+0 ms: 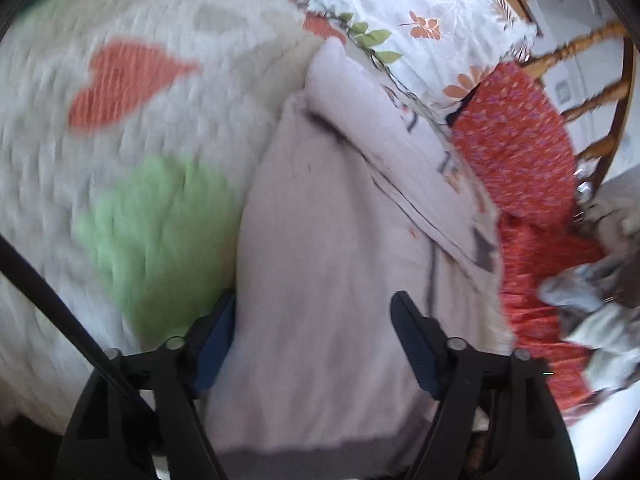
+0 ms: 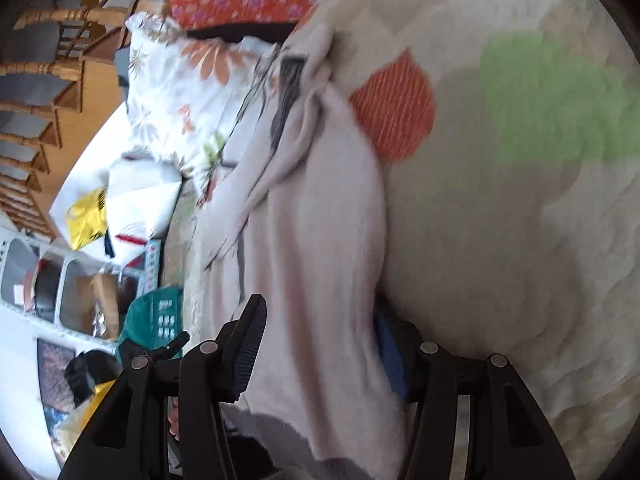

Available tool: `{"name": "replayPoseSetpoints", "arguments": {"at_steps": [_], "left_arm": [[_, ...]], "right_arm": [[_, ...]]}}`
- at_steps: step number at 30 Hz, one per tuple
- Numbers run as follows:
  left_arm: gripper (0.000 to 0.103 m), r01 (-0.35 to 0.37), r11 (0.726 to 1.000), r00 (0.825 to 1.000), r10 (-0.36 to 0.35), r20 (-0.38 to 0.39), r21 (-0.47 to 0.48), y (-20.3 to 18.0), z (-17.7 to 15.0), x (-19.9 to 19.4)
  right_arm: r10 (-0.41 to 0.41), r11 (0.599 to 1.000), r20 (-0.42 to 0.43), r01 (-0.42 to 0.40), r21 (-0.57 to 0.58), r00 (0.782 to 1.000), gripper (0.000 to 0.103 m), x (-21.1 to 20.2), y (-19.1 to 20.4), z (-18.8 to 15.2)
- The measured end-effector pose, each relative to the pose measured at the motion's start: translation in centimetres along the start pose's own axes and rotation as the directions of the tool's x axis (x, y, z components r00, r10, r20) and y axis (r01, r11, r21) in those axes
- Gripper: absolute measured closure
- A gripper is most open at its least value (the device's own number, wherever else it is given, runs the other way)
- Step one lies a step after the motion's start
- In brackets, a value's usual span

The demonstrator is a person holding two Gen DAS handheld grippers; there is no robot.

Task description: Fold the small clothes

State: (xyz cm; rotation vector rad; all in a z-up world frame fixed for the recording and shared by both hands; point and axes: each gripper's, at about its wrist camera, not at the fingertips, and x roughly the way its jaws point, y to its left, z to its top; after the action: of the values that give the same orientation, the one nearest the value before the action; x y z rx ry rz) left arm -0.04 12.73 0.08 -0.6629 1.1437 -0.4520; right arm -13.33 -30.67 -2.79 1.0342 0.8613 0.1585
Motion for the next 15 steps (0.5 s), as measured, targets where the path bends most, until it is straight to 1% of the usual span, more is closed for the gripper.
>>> {"name": "replayPoseSetpoints", "arguments": {"at_steps": [2, 3, 4, 7, 9, 11, 15], "left_arm": [[0.046, 0.055, 0.997, 0.998, -0.056, -0.027, -0.054, 1.0, -1.2, -0.3], [0.049, 0.094, 0.991, 0.994, -0.099, -0.051, -0.098, 1.8, -2.1, -0.3], [0.056, 0.115, 0.985, 0.991, -0.123, -0.058, -0.127, 2.4, -2.8, -0.3], [0.063, 0.14, 0.975, 0.986, -0.153, -0.067, -0.171, 3.3, -4.7, -0.4], [0.063, 0.142, 0.976, 0.985, -0.155, -0.071, -0.165, 3.3, -5.8, -0.7], [0.063, 0.115, 0.985, 0.99, -0.125, -0.072, -0.131, 2.9, -6.9, -1.1], [0.062, 0.086, 0.993, 0.992, -0.093, -0.08, -0.085, 2.4, -8.4, -1.1]], "right_arm": [[0.013, 0.999, -0.031, -0.014, -0.03, 0.999, 0.044, 0.3, 0.8, -0.4], [0.042, 0.999, -0.055, -0.043, -0.026, 0.998, 0.044, 0.7, 1.0, -0.7], [0.06, 0.998, -0.075, -0.061, -0.021, 0.995, 0.044, 1.1, 1.1, -1.1], [0.066, 0.996, -0.103, -0.072, -0.05, 0.992, 0.044, 1.1, 1.3, -2.2], [0.081, 0.995, -0.124, -0.088, -0.053, 0.989, 0.044, 1.1, 1.4, -2.5], [0.106, 0.993, -0.148, -0.112, -0.035, 0.983, 0.044, 1.2, 1.1, -3.1], [0.094, 0.992, -0.164, -0.106, -0.068, 0.982, 0.044, 1.2, 1.5, -4.8]]}}
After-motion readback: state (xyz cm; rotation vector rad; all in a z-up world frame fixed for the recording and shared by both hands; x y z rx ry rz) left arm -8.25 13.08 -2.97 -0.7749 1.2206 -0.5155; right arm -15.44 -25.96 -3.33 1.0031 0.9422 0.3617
